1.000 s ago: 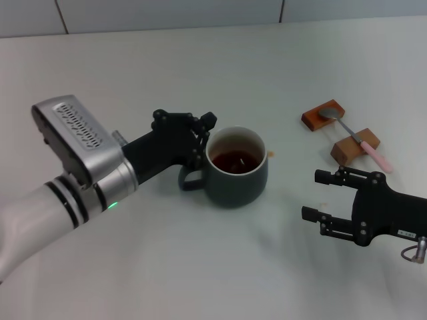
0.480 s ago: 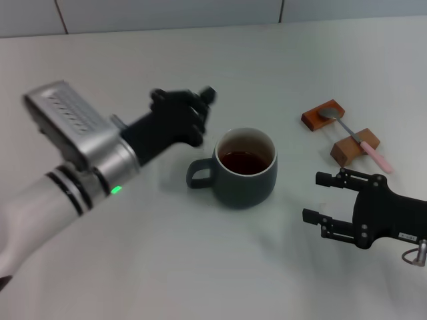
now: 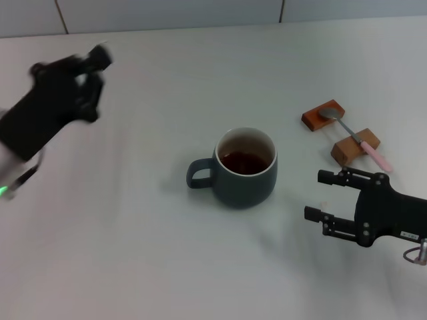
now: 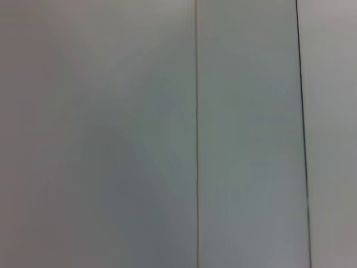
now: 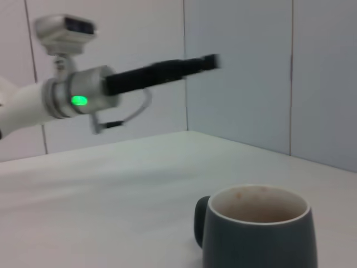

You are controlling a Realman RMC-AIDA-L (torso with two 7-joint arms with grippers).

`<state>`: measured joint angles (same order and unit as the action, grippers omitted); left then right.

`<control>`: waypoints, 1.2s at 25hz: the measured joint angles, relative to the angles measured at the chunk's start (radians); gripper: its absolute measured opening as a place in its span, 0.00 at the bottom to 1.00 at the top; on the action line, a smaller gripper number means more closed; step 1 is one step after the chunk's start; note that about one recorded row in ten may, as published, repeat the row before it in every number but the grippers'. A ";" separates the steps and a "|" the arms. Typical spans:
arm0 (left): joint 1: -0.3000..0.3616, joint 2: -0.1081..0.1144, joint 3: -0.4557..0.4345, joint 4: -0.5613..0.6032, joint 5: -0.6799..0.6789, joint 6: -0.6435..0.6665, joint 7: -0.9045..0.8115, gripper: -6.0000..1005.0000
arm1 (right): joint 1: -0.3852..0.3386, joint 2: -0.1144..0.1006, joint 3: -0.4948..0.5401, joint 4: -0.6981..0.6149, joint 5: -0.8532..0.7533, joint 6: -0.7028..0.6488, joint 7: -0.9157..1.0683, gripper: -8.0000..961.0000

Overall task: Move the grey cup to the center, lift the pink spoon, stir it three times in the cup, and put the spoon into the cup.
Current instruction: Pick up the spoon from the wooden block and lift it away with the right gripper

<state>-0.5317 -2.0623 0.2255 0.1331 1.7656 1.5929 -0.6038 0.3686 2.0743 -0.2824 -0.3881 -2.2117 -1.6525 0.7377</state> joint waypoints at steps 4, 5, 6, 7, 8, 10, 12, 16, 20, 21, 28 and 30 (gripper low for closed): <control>0.092 0.001 0.098 0.078 0.000 0.086 -0.021 0.02 | -0.001 0.000 0.005 0.000 0.013 -0.001 -0.001 0.72; 0.119 0.001 0.127 0.092 0.000 0.098 -0.019 0.02 | -0.002 0.000 0.005 0.000 0.013 -0.001 -0.001 0.72; 0.142 0.001 0.146 0.101 0.000 0.104 -0.016 0.02 | -0.004 0.000 0.006 -0.001 0.013 -0.001 0.000 0.72; 0.162 0.001 0.159 0.107 0.000 0.107 -0.015 0.02 | -0.006 0.000 0.006 -0.001 0.014 -0.002 0.002 0.72; 0.178 0.001 0.164 0.110 0.000 0.108 -0.015 0.03 | -0.010 0.000 0.007 -0.001 0.014 -0.001 0.004 0.72; 0.206 0.001 0.170 0.112 0.000 0.109 -0.014 0.03 | -0.018 0.000 0.009 -0.002 0.014 -0.001 0.004 0.72; 0.226 0.001 0.186 0.113 0.000 0.109 -0.013 0.04 | -0.025 0.000 0.011 -0.003 0.014 -0.001 0.005 0.72; 0.251 0.001 0.236 0.106 0.001 0.110 -0.012 0.05 | -0.034 0.000 0.023 -0.005 0.015 -0.004 0.005 0.72; 0.265 -0.003 0.278 0.094 0.001 0.108 -0.012 0.06 | -0.039 -0.001 0.032 -0.007 0.015 -0.007 0.006 0.72; 0.265 -0.003 0.288 0.086 0.001 0.107 -0.012 0.06 | -0.044 -0.002 0.035 -0.007 0.015 -0.009 0.006 0.72; 0.256 -0.008 0.357 0.053 0.002 0.078 0.005 0.23 | -0.048 -0.003 0.046 -0.008 0.015 -0.020 0.013 0.72; 0.253 -0.009 0.384 0.044 0.003 0.060 0.016 0.30 | -0.048 -0.004 0.046 -0.008 0.015 -0.020 0.017 0.72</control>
<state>-0.2789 -2.0709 0.6092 0.1767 1.7682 1.6531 -0.5874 0.3205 2.0703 -0.2364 -0.3964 -2.1965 -1.6729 0.7544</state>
